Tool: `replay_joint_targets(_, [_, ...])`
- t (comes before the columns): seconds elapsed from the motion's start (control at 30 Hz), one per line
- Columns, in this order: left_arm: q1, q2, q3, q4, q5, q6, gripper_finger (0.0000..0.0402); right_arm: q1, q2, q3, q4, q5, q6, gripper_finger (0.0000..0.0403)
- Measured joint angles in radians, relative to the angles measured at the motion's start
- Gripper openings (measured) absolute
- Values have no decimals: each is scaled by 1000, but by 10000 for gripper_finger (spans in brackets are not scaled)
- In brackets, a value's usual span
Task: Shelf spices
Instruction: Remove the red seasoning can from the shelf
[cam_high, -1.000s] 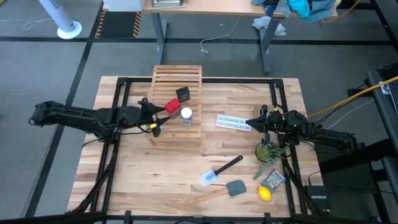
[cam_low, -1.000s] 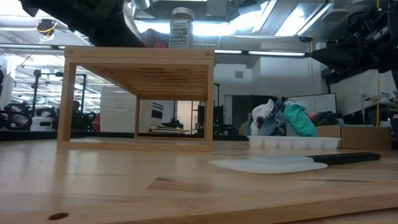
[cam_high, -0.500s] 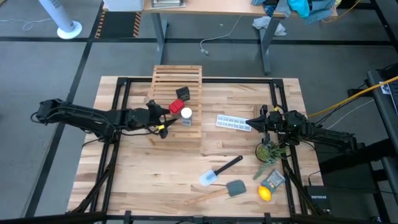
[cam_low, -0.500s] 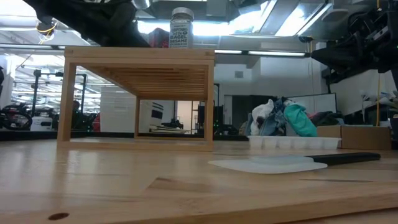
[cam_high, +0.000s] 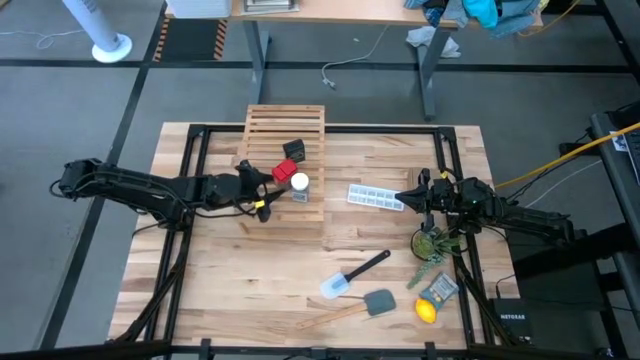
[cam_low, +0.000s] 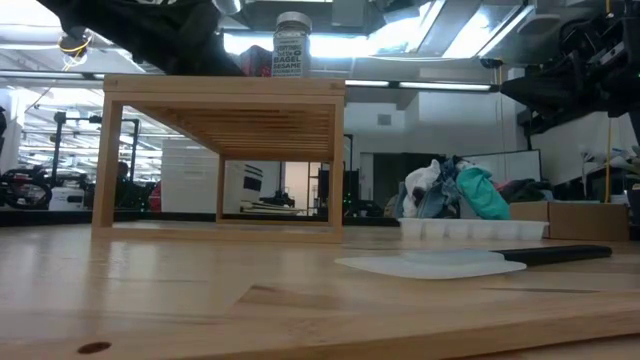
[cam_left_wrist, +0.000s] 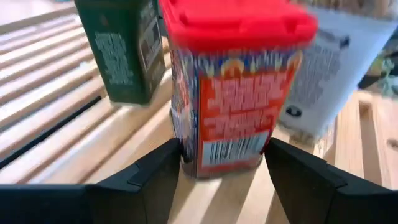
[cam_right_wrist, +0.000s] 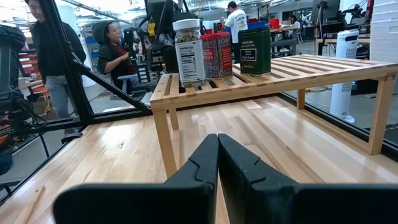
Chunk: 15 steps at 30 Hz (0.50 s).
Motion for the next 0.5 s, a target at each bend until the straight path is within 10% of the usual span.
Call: replay_joint_targets(0.5, [54,16,0,122,-6,75,227,0,0,0,-1,0,0,17])
